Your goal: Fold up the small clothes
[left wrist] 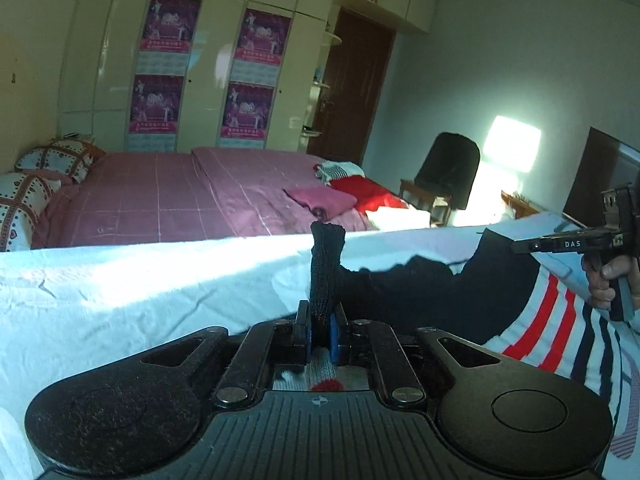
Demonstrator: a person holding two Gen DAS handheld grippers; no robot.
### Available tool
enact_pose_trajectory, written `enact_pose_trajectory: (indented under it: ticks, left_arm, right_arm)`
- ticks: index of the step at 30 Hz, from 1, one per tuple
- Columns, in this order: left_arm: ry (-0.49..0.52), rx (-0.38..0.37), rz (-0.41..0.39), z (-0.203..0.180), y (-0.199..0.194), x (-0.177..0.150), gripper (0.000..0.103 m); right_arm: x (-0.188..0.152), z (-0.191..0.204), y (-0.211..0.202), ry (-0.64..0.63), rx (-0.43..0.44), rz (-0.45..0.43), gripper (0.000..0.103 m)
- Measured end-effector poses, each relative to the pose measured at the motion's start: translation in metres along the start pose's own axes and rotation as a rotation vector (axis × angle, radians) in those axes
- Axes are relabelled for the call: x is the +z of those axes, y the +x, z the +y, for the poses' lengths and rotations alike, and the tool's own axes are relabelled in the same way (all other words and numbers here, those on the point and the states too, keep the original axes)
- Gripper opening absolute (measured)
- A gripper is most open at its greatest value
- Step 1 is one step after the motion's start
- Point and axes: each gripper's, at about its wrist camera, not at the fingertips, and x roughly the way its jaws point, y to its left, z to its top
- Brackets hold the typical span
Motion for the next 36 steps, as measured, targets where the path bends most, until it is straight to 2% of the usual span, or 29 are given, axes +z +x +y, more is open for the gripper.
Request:
enact_pose_trajectory:
  ticks: [2,3,5,6,7,10,11,12,13,14,16,17,19,21,22,24,25,27,29,30,31,33,34,35,36]
  left_arm:
    - [-0.012,0.041,0.001,0.002,0.008,0.000,0.008]
    - [-0.020,0.069,0.030,0.003,0.016,-0.002,0.008]
    - [-0.045,0.112,0.139,0.009,0.037,-0.013,0.008]
    - [-0.046,0.121,0.159,0.009,0.044,-0.020,0.008]
    - [-0.047,0.127,0.149,0.009,0.045,-0.024,0.008]
    - [-0.059,0.138,0.161,0.007,0.049,-0.022,0.009]
    - [-0.071,0.140,0.161,0.008,0.049,-0.023,0.011]
    - [-0.085,0.132,0.158,0.010,0.046,-0.020,0.011]
    - [-0.102,0.130,0.149,0.011,0.041,-0.019,0.011]
    - [-0.113,0.153,0.133,0.012,0.034,-0.017,0.011]
    - [-0.076,0.255,0.072,0.006,0.017,-0.007,0.012]
    - [-0.056,0.272,0.036,0.000,0.011,-0.002,0.012]
    - [-0.038,0.232,0.016,-0.015,0.014,0.013,0.014]
    - [0.017,0.187,0.058,-0.043,0.033,0.022,0.054]
    - [0.047,0.185,0.074,-0.057,0.042,0.023,0.078]
    - [0.092,0.162,0.101,-0.083,0.057,0.024,0.080]
    - [0.082,0.137,0.102,-0.091,0.061,0.023,0.080]
    - [0.055,0.094,0.162,-0.102,0.076,0.019,0.080]
    - [0.094,0.127,0.231,-0.105,0.091,0.005,0.080]
    - [0.119,0.160,0.247,-0.103,0.092,-0.004,0.080]
    - [0.123,0.165,0.222,-0.097,0.085,-0.009,0.080]
    - [0.087,0.221,0.208,-0.080,0.069,-0.007,0.080]
    - [0.078,0.255,0.206,-0.071,0.061,-0.008,0.080]
    - [0.041,0.265,0.206,-0.058,0.054,-0.007,0.079]
    - [0.014,0.254,0.203,-0.048,0.046,-0.006,0.079]
  right_arm:
    - [0.003,0.000,0.003,0.003,-0.034,-0.015,0.005]
    - [0.003,-0.003,0.007,0.011,-0.055,-0.002,0.005]
    - [-0.003,-0.007,0.021,0.016,-0.104,0.066,0.005]
    - [-0.009,-0.009,0.030,0.017,-0.123,0.113,0.005]
    - [-0.014,-0.010,0.036,0.015,-0.134,0.145,0.005]
    - [-0.017,-0.011,0.036,0.027,-0.132,0.132,0.006]
    - [-0.017,-0.012,0.035,0.025,-0.134,0.133,0.008]
    - [-0.016,-0.012,0.032,0.025,-0.140,0.126,0.016]
    - [-0.016,-0.010,0.030,0.025,-0.153,0.104,0.020]
    - [-0.015,-0.006,0.023,0.013,-0.167,0.073,0.022]
    - [-0.013,0.010,0.013,-0.071,-0.178,0.041,0.021]
    - [-0.010,0.021,0.013,-0.110,-0.165,0.046,0.021]
    - [-0.008,0.043,0.022,-0.141,-0.102,0.077,0.021]
    - [-0.005,0.062,0.039,-0.115,-0.051,0.108,0.023]
    - [-0.004,0.072,0.049,-0.096,-0.033,0.121,0.023]
    - [-0.003,0.092,0.065,-0.094,-0.009,0.131,0.023]
    - [-0.005,0.102,0.071,-0.104,0.010,0.132,0.023]
    - [-0.007,0.118,0.083,-0.123,0.038,0.172,0.027]
    - [-0.008,0.124,0.085,-0.167,0.031,0.174,0.026]
    - [-0.008,0.122,0.084,-0.178,0.033,0.179,0.027]
    - [-0.006,0.115,0.081,-0.177,0.025,0.186,0.029]
    - [-0.007,0.096,0.071,-0.188,-0.069,0.186,0.036]
    - [-0.009,0.079,0.067,-0.189,-0.142,0.188,0.036]
    - [-0.010,0.059,0.062,-0.167,-0.177,0.191,0.033]
    - [-0.012,0.043,0.056,-0.128,-0.163,0.188,0.026]
